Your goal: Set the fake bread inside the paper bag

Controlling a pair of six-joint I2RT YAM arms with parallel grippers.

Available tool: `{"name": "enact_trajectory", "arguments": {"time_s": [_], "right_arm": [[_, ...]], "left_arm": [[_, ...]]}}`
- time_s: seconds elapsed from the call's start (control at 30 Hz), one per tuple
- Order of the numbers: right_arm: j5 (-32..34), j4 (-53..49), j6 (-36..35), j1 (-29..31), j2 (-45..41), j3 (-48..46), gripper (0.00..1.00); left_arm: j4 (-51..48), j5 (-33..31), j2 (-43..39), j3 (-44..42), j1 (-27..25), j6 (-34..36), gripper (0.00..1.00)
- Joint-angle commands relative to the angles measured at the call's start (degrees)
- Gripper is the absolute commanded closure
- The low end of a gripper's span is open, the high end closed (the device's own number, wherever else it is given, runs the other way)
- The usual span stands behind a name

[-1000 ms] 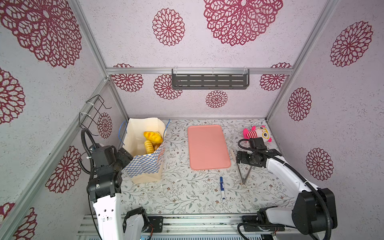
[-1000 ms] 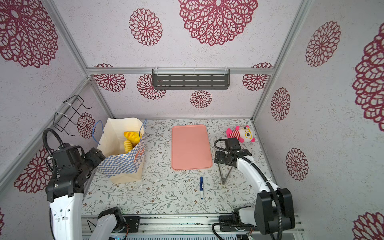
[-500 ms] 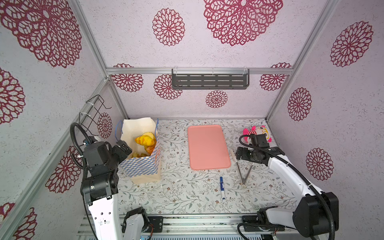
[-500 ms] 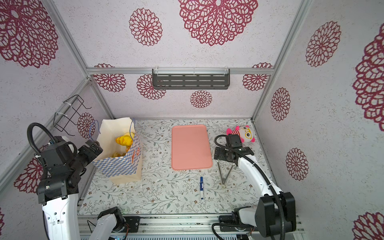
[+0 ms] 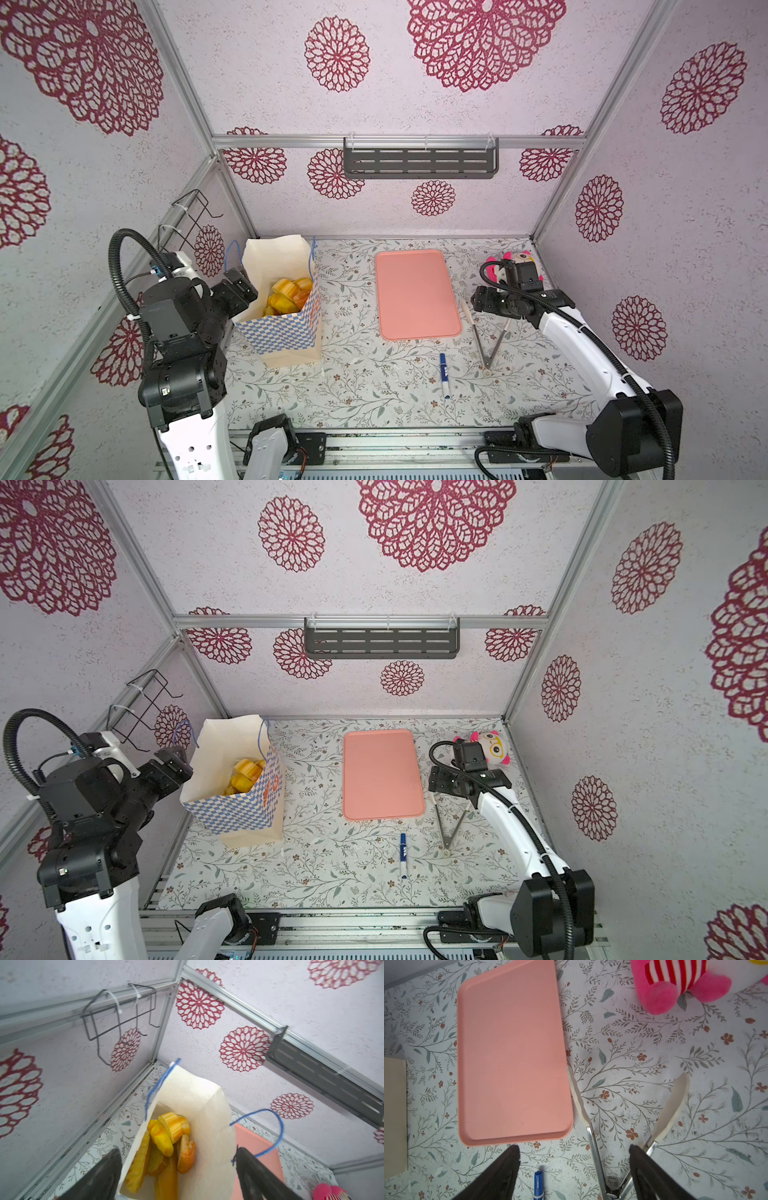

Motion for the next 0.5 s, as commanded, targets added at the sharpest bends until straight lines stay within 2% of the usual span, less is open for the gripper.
{"name": "enact_trajectory", "arguments": {"time_s": [0.0,0.13,0.3,0.37,0.47], "right_arm": [[-1.2,0.7,0.5,0.3,-1.7,1.2,0.12],[-1.8,1.7,0.6,0.5,-2.3,0.4,0.09],[-0.8,2.6,0.2,0.5,-2.5,-0.2,0.09],[0.8,3.6,0.4,0.3,-2.5,-0.6,0.07],[5.8,5.7,1.7,0.0,-2.5,-1.0,0.05]], "left_arm": [[-1.7,0.3,1.8,-0.7,-7.8,1.1,0.12],[1.0,-7.6,2.9,-1.9,-24.7,-0.2,0.12],[7.5,-17.0,9.5,-4.2,-44.0,-0.5,0.1],[12.0,-18.1,13.6,-5.8,-48.1,0.4,0.08],[25.4,-14.3,18.8,-12.1,-48.7,1.0,0.03]]}}
